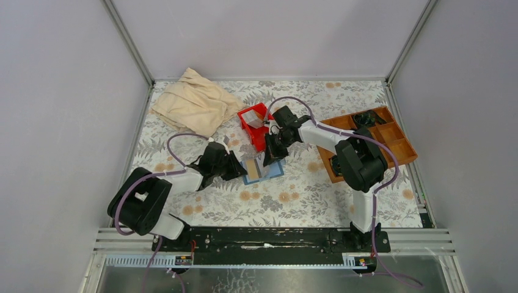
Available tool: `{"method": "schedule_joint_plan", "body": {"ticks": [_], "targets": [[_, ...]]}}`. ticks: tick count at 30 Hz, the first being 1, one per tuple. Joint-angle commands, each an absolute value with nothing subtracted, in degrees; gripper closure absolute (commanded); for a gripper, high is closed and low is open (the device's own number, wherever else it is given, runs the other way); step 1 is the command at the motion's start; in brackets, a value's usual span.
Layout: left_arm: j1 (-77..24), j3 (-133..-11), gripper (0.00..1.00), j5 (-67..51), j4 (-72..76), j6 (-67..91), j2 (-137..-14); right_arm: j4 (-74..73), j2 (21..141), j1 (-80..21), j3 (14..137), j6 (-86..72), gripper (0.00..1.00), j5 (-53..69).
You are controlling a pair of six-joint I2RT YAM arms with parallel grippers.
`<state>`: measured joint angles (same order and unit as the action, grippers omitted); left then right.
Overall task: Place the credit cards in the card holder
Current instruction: Turn over the card slot in the card holder, then adjust the card holder at the center of the board.
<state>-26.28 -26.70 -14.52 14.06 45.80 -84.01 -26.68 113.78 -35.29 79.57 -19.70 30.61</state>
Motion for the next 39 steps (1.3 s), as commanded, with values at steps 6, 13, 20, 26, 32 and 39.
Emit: {"method": "schedule_joint_plan", "body": {"ticks": [6,13,20,26,32,39], "targets": [[-26.36,-27.53,0.69,-9.41,5.61,41.22,-83.42,-22.43,112.29,-33.37,76.32,-20.16,1.00,35.06],[-26.39,-27.62,0.68,-9.32,5.50,41.31,-84.57,-19.14,112.59,-32.11,73.99,-21.64,1.00,38.26],[-26.37,-28.99,0.74,-7.59,2.67,41.22,-86.77,-13.51,112.27,-29.66,70.15,-24.79,1.00,43.07],[-26.37,-29.87,0.78,-5.52,-0.39,41.83,-88.11,-10.24,112.85,-29.29,69.24,-26.63,1.00,45.21],[-26.37,-30.42,0.83,-4.75,-1.78,41.95,-89.05,-8.44,113.32,-29.31,69.03,-27.89,1.00,46.31],[-26.37,-30.75,0.86,-5.18,-1.93,41.75,-89.81,-7.97,113.58,-29.35,68.22,-27.93,1.00,45.64]]}}
